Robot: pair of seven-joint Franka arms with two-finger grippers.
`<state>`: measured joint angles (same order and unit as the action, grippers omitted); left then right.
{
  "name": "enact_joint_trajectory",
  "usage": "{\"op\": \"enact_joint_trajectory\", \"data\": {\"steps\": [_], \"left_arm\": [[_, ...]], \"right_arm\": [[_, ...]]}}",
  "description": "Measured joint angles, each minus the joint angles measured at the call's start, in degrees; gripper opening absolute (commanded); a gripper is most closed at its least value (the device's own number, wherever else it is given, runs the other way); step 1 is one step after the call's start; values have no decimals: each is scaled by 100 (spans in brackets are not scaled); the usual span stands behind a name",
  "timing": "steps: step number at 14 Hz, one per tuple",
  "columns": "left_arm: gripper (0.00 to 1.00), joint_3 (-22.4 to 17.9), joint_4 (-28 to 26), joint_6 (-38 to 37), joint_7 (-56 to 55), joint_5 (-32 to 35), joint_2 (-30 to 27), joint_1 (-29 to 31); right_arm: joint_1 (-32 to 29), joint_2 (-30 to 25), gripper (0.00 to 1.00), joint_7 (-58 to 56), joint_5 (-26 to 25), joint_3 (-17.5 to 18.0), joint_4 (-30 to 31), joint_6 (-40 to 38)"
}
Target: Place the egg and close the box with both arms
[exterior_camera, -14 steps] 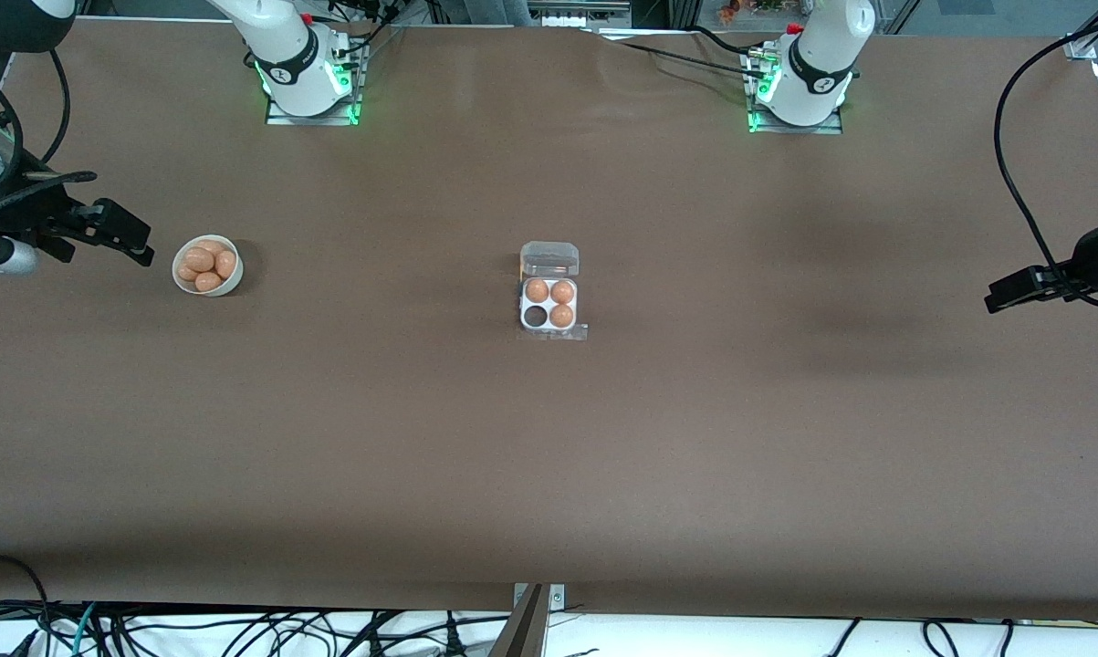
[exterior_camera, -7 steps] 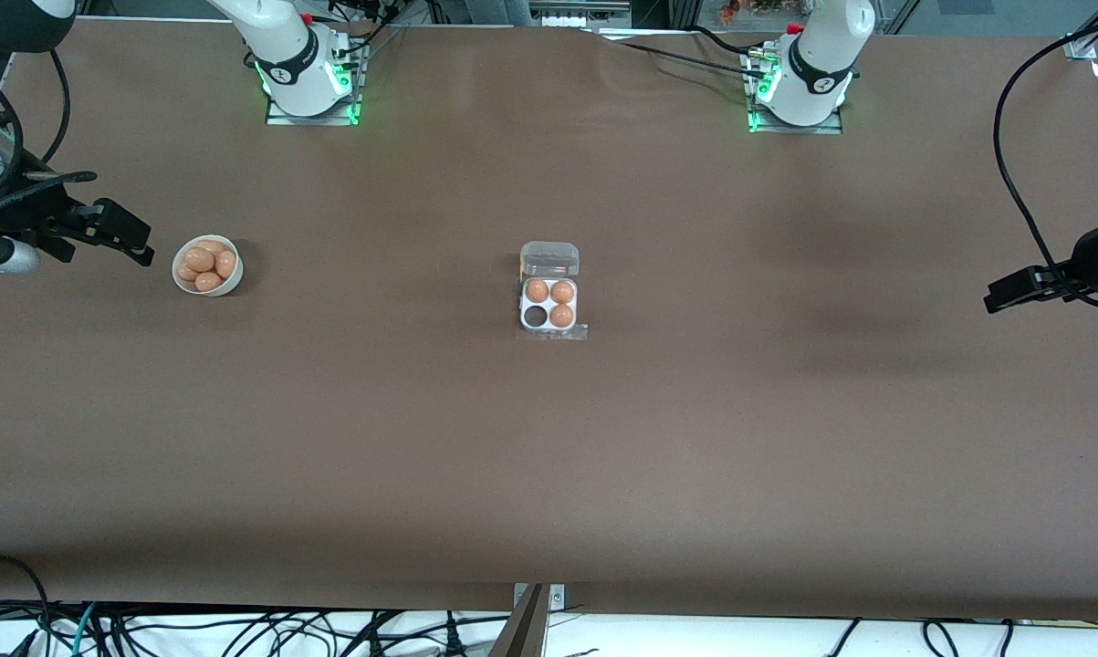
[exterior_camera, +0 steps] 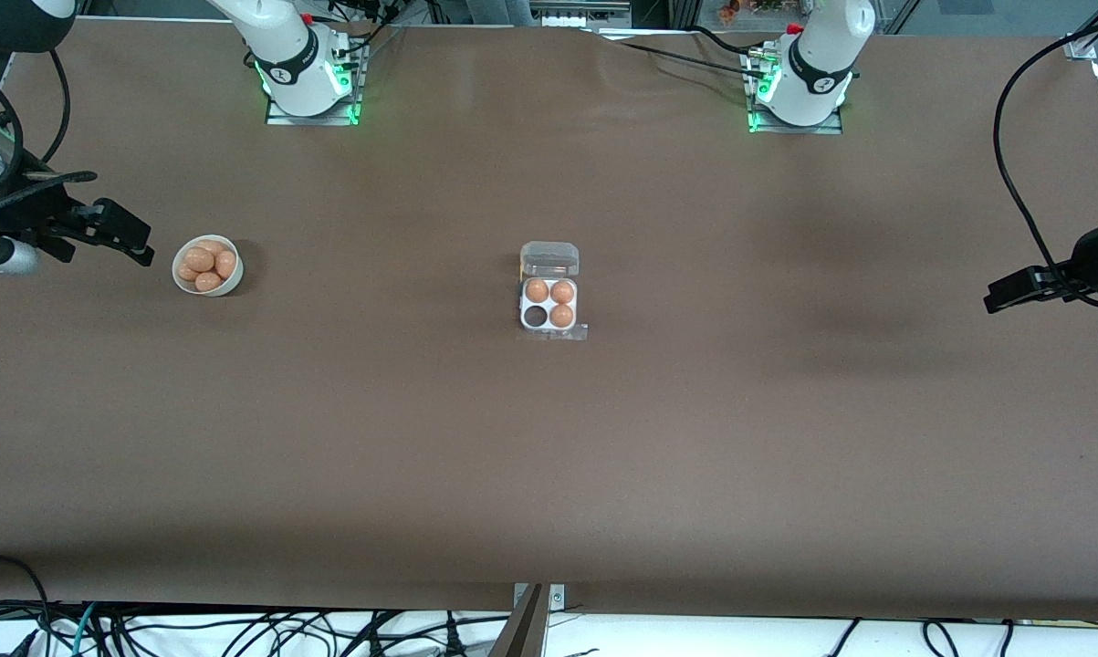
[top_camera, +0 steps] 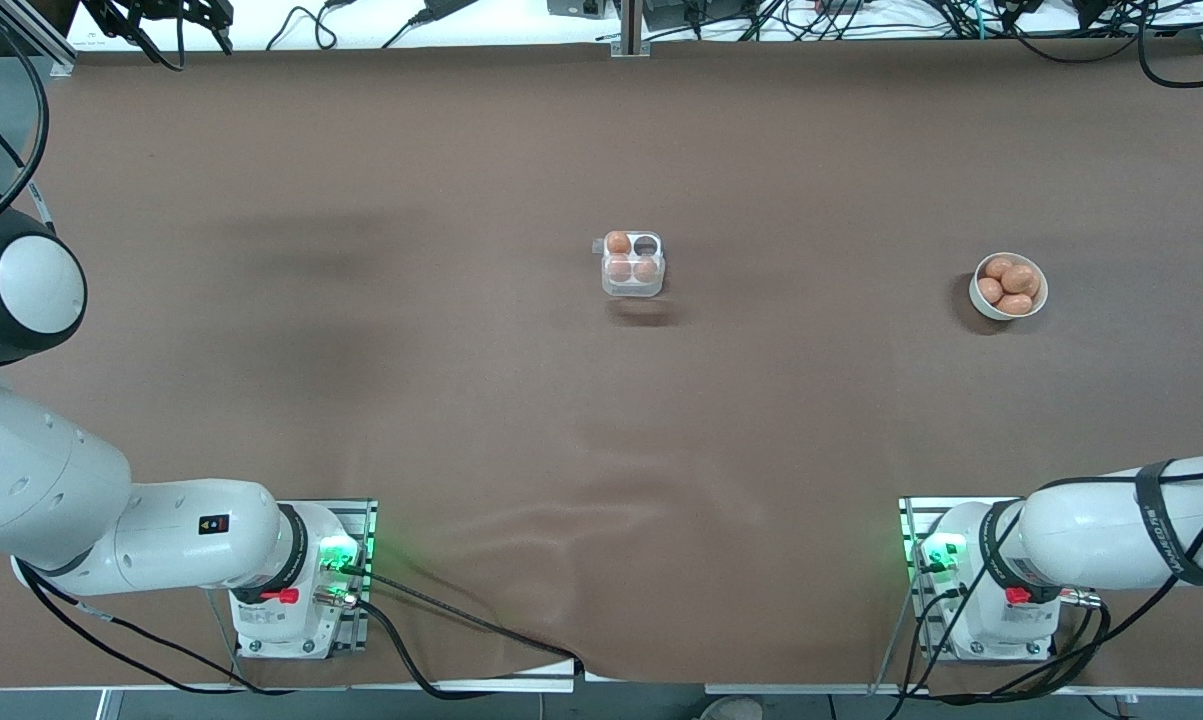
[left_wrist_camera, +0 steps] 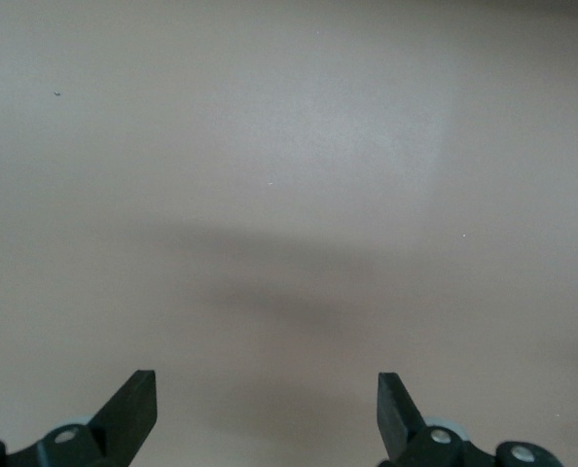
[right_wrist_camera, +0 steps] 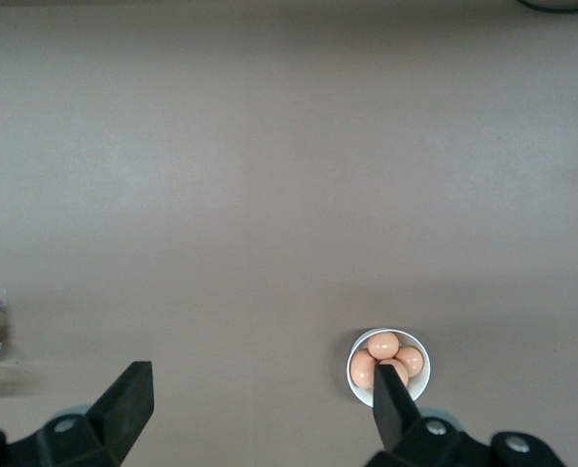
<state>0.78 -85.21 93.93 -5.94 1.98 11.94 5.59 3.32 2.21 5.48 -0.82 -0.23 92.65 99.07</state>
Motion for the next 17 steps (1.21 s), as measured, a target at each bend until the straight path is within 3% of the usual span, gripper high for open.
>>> {"op": "enact_joint_trajectory", "data": {"steps": [17], "left_arm": [[100,-1,176,16,0,2,52,6]], "right_arm": [[2,0,100,0,0,17,0,0]]}}
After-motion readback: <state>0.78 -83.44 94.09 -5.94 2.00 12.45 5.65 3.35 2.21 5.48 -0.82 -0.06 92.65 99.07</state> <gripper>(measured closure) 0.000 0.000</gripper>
